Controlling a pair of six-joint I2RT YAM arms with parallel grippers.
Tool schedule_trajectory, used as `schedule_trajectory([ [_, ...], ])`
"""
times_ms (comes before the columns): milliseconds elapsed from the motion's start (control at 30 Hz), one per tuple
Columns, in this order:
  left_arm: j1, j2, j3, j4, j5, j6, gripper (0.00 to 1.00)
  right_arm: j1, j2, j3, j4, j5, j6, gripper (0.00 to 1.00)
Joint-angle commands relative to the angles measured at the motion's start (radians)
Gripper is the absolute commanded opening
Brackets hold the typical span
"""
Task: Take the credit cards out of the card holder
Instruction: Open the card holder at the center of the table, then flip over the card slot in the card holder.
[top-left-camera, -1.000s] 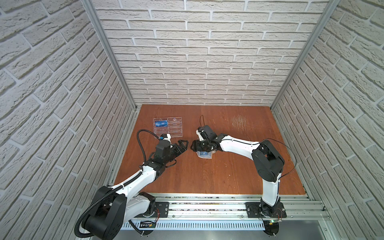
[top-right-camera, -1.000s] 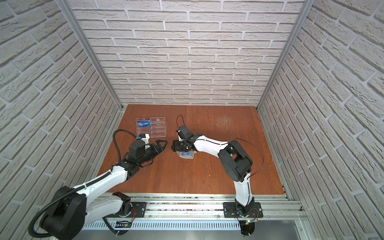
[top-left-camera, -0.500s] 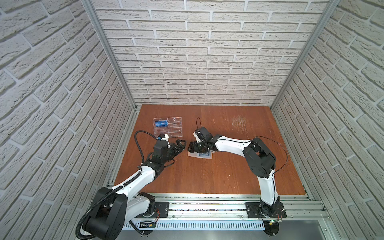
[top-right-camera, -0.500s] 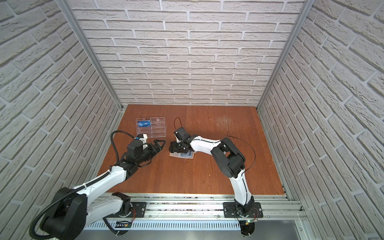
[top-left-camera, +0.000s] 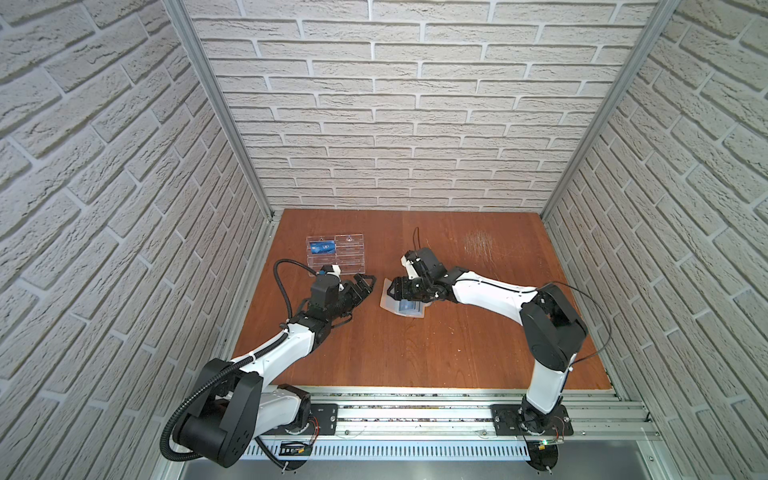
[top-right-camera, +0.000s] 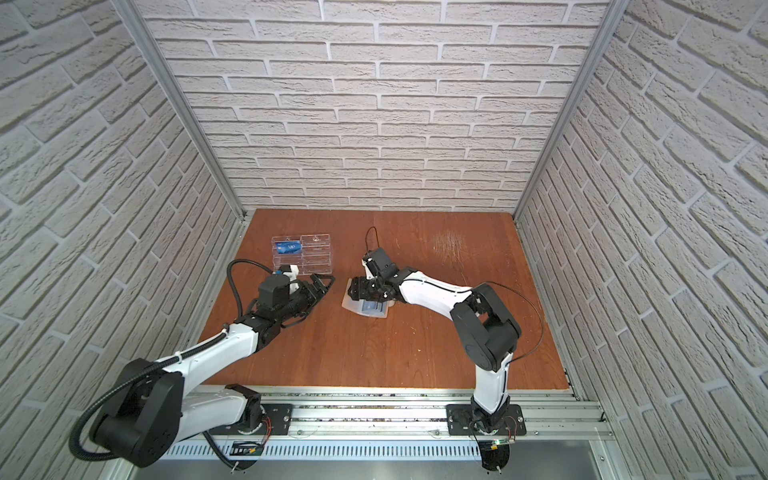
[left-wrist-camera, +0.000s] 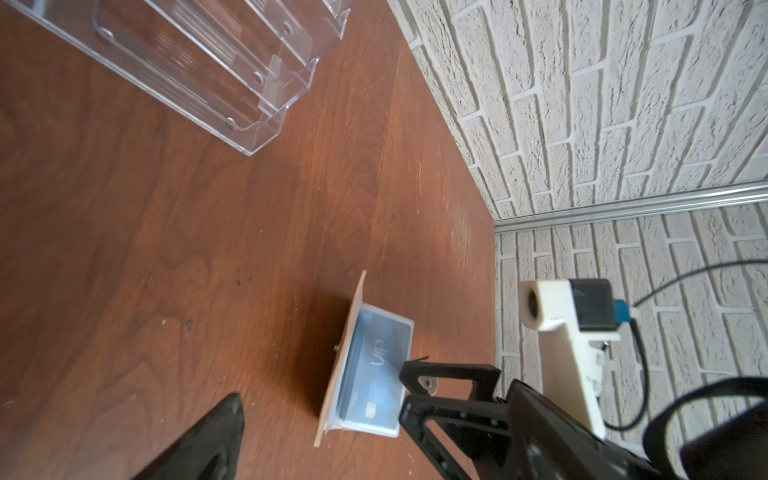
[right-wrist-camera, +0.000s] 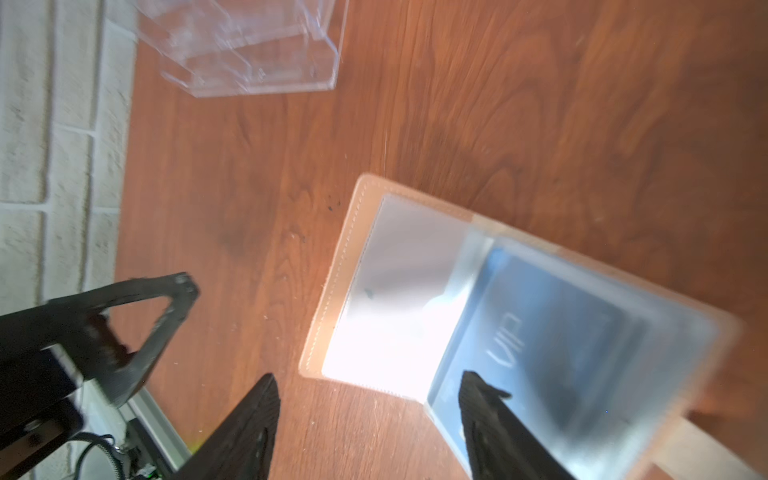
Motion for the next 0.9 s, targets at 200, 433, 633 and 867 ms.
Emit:
schedule_trajectory([
  [200, -0.092, 0.159, 0.168, 0.130, 0.004, -0.046, 0.98, -0.060, -0.075, -0.113, 0.033, -0.002, -0.017, 0.65],
  [433, -0.129, 0.288, 0.243, 0.197, 0.012, -0.089, 0.98, -0.066, -0.072, -0.148, 0.064, -0.020, -0.014, 0.61],
  [633, -0.131, 0.391, 0.244, 0.268, 0.020, -0.128, 0.98, -0.064, -0.084, -0.160, 0.070, -0.016, -0.014, 0.58],
  [867, -0.121, 0.450, 0.191, 0.335, 0.014, -0.148, 0.98, -0.064, -0.075, -0.152, 0.076, -0.033, -0.014, 0.55],
])
